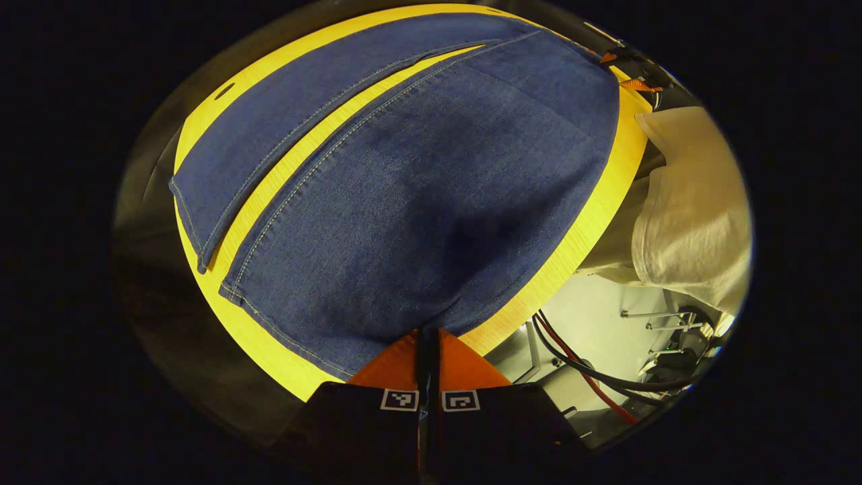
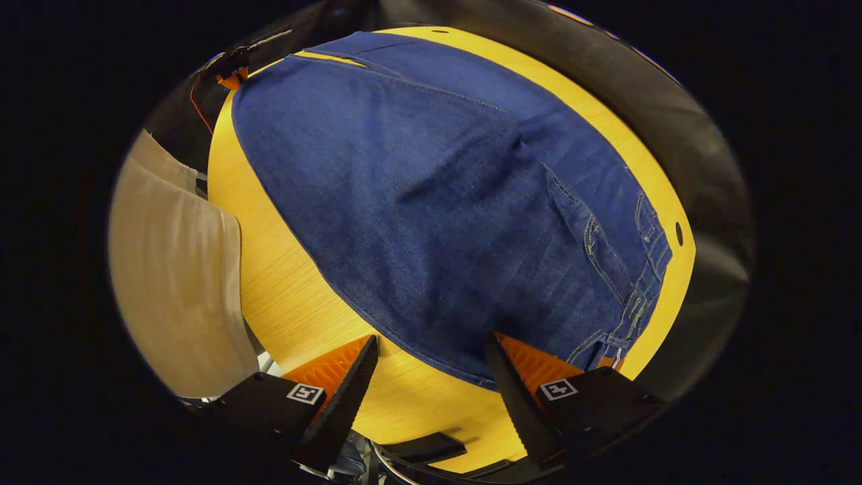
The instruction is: Grasp the waist and the cuffs of the jeans and fold them to make the two legs overlap; first hold the waist and fold one-third of the jeans toward the cuffs, then hold the cuffs and fold the remaining one-third in the same direction to finish folding.
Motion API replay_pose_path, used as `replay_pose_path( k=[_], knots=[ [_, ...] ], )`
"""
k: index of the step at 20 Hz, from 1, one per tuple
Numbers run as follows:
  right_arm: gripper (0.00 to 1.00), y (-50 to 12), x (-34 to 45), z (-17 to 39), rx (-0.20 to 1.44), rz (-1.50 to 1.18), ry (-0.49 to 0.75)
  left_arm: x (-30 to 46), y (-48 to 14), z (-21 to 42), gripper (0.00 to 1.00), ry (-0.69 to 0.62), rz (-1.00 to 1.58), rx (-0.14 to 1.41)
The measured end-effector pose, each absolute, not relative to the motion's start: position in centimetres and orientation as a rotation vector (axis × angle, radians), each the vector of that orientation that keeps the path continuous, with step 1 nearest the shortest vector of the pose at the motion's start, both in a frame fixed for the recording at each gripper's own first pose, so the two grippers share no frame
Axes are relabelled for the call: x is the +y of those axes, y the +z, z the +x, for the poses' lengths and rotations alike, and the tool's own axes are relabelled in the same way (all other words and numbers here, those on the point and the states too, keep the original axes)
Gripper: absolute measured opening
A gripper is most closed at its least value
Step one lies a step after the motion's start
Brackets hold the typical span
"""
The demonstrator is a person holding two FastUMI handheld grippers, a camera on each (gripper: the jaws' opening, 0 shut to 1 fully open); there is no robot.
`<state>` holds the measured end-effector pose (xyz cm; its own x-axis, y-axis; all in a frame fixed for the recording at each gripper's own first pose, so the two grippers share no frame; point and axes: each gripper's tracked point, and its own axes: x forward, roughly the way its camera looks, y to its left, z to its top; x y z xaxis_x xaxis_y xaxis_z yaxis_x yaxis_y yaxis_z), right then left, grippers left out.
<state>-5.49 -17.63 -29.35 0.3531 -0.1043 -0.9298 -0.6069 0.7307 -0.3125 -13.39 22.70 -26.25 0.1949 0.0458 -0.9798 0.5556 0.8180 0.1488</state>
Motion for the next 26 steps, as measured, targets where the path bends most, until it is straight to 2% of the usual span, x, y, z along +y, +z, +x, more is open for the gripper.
replay_pose_path(
  k=[5,6,7,11,12,15,18,20,21,22,26],
  knots=[
    [0.96,-30.1,-17.2,-5.6,1.238,-0.663,0.406,22.7,-26.2,-13.4,0.0,-0.379,0.538,1.334],
    [0.88,-30.0,-17.2,-5.7,1.243,-0.671,0.407,22.6,-26.3,-13.4,0.0,-0.377,0.545,1.335],
    [0.96,-30.2,-17.2,-5.5,1.236,-0.678,0.412,22.6,-26.2,-13.3,0.0,-0.381,0.557,1.331],
    [0.93,-30.3,-17.4,-5.3,1.236,-0.647,0.38,22.6,-26.3,-13.4,0.0,-0.38,0.54,1.35],
    [0.86,-30.0,-17.4,-5.2,1.24,-0.634,0.358,22.6,-26.3,-13.3,0.0,-0.383,0.534,1.351],
    [0.48,-29.3,-17.4,-4.0,1.242,-0.637,0.328,22.6,-26.3,-13.4,0.0,-0.38,0.526,1.353],
    [0.31,-29.1,-17.7,-3.5,1.25,-0.619,0.268,22.7,-26.4,-13.3,0.0,-0.36,0.52,1.346],
    [0.1,-28.8,-17.9,-3.1,1.253,-0.61,0.246,22.6,-26.5,-13.3,0.0,-0.343,0.5,1.351],
    [0.12,-28.4,-18.0,-3.3,1.255,-0.585,0.222,22.6,-26.4,-13.3,0.0,-0.351,0.505,1.342],
    [0.03,-29.0,-18.2,-3.1,1.257,-0.556,0.192,22.6,-26.4,-13.1,0.0,-0.354,0.509,1.33],
    [0.06,-29.0,-18.4,-2.9,1.222,-0.569,0.13,22.5,-26.4,-13.1,0.0,-0.265,0.45,1.281]
  ],
)
